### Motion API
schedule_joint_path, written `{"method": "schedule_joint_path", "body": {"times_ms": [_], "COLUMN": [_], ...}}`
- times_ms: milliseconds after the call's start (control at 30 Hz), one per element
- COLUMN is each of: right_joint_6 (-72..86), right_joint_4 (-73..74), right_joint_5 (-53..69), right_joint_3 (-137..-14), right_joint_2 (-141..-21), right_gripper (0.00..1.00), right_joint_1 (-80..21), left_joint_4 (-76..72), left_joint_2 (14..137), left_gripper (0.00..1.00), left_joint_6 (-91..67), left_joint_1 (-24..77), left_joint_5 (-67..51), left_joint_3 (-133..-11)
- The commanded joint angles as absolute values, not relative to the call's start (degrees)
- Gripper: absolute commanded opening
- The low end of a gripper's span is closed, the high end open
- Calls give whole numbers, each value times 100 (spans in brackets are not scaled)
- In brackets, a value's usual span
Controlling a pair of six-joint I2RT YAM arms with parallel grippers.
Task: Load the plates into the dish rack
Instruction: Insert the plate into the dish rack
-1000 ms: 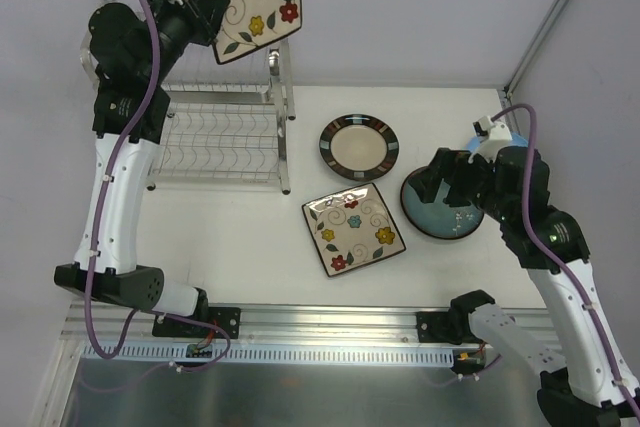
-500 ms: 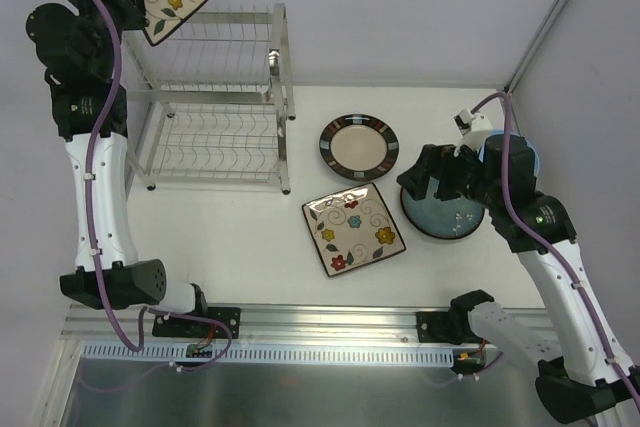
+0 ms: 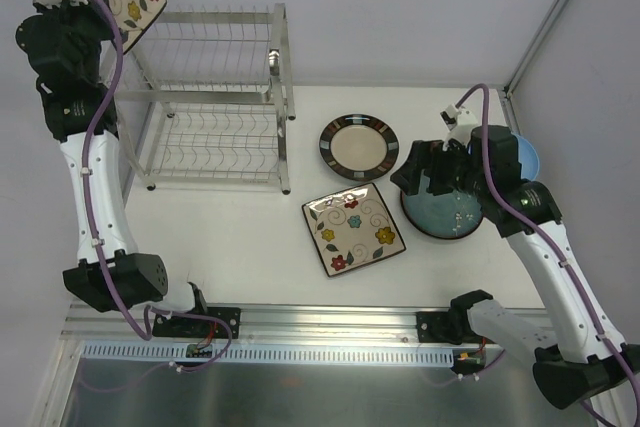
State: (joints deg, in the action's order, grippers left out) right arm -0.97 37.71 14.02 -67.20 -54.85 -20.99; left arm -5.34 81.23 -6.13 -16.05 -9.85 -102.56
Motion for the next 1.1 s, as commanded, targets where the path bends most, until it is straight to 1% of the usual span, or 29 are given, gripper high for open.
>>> {"method": "schedule_joint_path", "body": {"times_ms": [0,267,500,800,1067], "right_joint_6": [-202,-150,-141,-62,-44], "right_joint_4": [3480,3472,3445,3366,3366], "right_joint_5": [1564,1608,1635,1731,1749], "right_joint_3": [-6970,-6943,-6864,-6926,-6899], "right_joint_2": [-5520,-5599,-5642,-5766,-5783], "right_gripper": [100,100,100,99,100], "right_joint_1": [-2101,-2101,-2057,-2004,-1986], "left_joint_4": [-2276,-2610,-2786,-2883,-2918], "left_joint_2": [7796,7875,7936,8077,8112], "left_gripper": [0,0,0,0,0], "left_joint_6": [-492,-747,-668,-493,-439], "left_joint_1": [-1880,-2425,-2663,-2760,-2760], "left_joint_5": [-721,-1116,-1415,-1758,-1731], "left_joint_3": [-10319,-10099,-10090,-9976,-9756]}}
